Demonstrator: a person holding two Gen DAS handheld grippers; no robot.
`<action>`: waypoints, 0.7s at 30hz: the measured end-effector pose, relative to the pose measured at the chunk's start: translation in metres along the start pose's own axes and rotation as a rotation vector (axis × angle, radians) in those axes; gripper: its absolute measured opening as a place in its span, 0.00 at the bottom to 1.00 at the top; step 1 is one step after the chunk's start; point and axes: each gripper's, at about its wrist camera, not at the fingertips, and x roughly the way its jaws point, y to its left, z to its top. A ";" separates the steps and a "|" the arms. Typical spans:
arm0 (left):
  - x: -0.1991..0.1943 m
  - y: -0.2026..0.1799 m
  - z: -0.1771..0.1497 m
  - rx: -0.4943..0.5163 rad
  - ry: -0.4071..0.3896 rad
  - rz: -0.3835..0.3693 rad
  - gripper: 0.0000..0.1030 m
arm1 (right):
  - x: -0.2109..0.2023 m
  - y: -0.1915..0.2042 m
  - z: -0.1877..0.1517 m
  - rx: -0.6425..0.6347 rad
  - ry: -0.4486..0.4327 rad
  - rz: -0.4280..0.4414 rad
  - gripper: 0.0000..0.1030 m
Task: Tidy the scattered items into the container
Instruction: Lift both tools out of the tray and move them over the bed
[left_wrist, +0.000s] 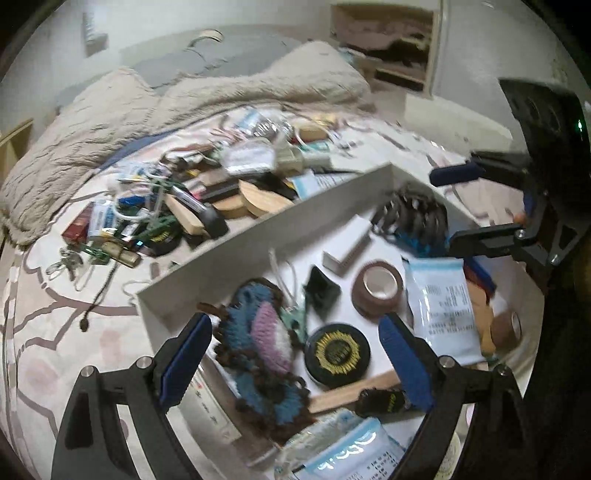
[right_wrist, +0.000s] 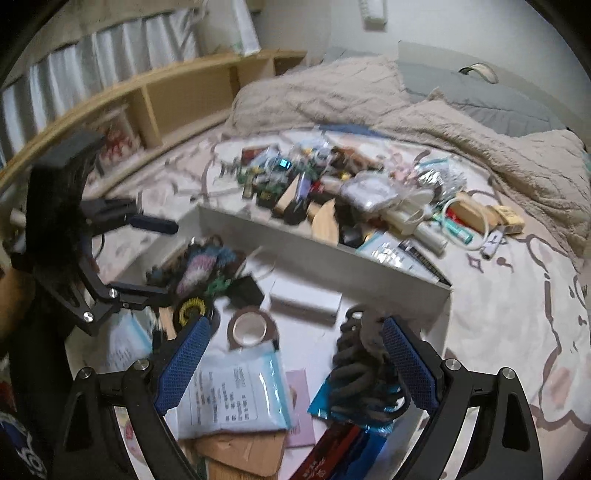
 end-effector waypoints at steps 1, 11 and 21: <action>-0.002 0.001 0.001 -0.006 -0.012 0.006 0.90 | -0.003 -0.003 0.001 0.015 -0.024 -0.004 1.00; -0.015 0.011 0.007 -0.056 -0.129 0.060 0.99 | -0.013 -0.027 0.006 0.117 -0.114 -0.065 1.00; -0.021 0.023 0.008 -0.089 -0.185 0.137 1.00 | -0.017 -0.045 0.004 0.183 -0.134 -0.120 1.00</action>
